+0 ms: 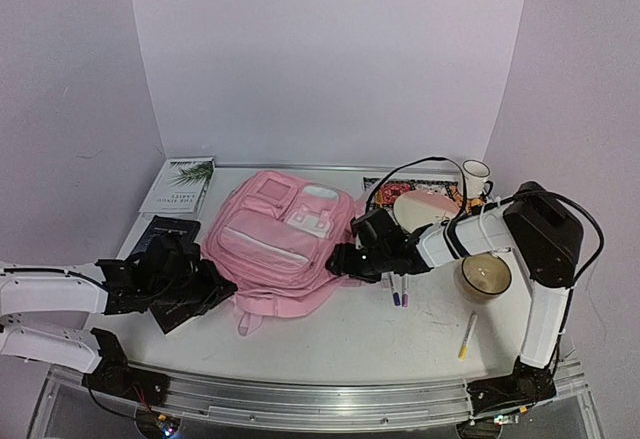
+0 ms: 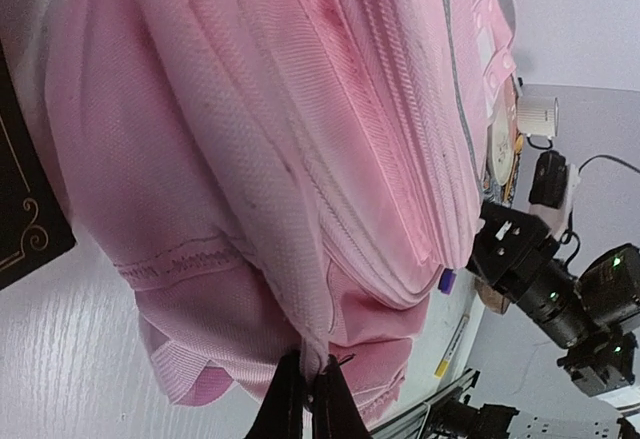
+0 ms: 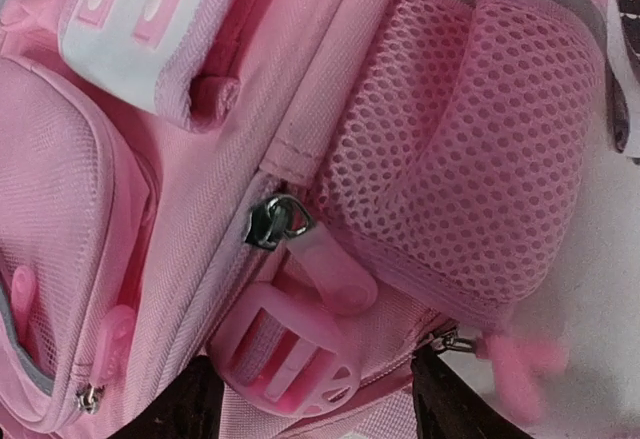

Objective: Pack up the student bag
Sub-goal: Pick up the student bag from the center of the board.

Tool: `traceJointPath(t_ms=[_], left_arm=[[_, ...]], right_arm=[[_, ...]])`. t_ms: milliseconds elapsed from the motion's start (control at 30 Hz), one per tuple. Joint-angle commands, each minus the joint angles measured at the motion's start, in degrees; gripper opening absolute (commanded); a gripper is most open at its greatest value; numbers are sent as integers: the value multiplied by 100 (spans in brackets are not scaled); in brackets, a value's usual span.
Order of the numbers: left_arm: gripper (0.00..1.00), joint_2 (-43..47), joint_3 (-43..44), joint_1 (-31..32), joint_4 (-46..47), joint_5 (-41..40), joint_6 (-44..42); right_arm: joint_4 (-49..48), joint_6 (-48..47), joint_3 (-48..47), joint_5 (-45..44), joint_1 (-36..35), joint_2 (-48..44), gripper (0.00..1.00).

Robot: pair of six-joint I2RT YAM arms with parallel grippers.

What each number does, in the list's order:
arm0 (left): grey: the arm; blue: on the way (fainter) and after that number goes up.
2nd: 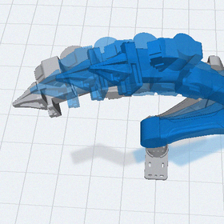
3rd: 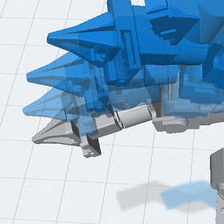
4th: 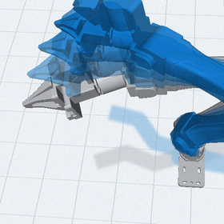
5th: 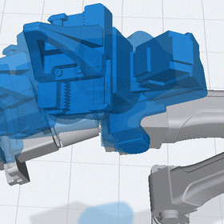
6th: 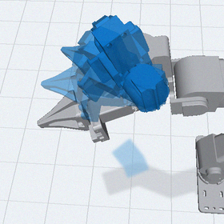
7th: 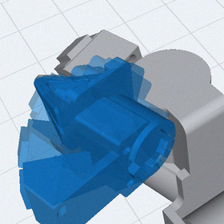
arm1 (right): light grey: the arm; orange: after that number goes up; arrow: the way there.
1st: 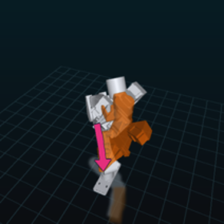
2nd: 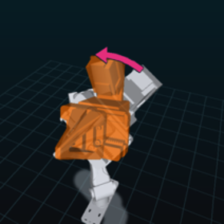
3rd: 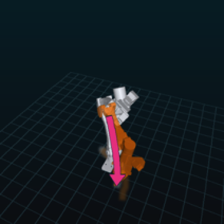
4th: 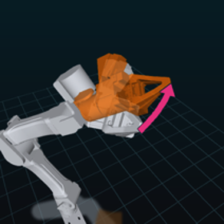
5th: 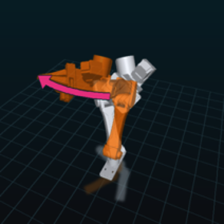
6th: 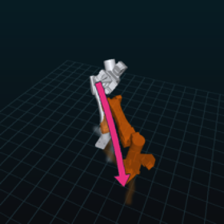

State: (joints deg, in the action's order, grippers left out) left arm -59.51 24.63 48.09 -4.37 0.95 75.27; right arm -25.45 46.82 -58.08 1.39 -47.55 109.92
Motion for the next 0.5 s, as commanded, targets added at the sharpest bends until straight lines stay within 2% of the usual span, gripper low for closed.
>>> traceJointPath(t_ms=[0,267,367,467], left_arm=[[0,136,-54,503,473,184,84],[2,-386,242,1126,363,-116,-148],[16,-488,502,1205,81,-406,-366],[28,-526,768,1225,-356,-662,-650]], right_arm=[[-606,-127,-316,687,3,32,56],[-724,-413,-232,913,7,-257,24],[-725,-495,-127,839,6,-379,10],[-724,-579,-3,760,22,-502,3]])
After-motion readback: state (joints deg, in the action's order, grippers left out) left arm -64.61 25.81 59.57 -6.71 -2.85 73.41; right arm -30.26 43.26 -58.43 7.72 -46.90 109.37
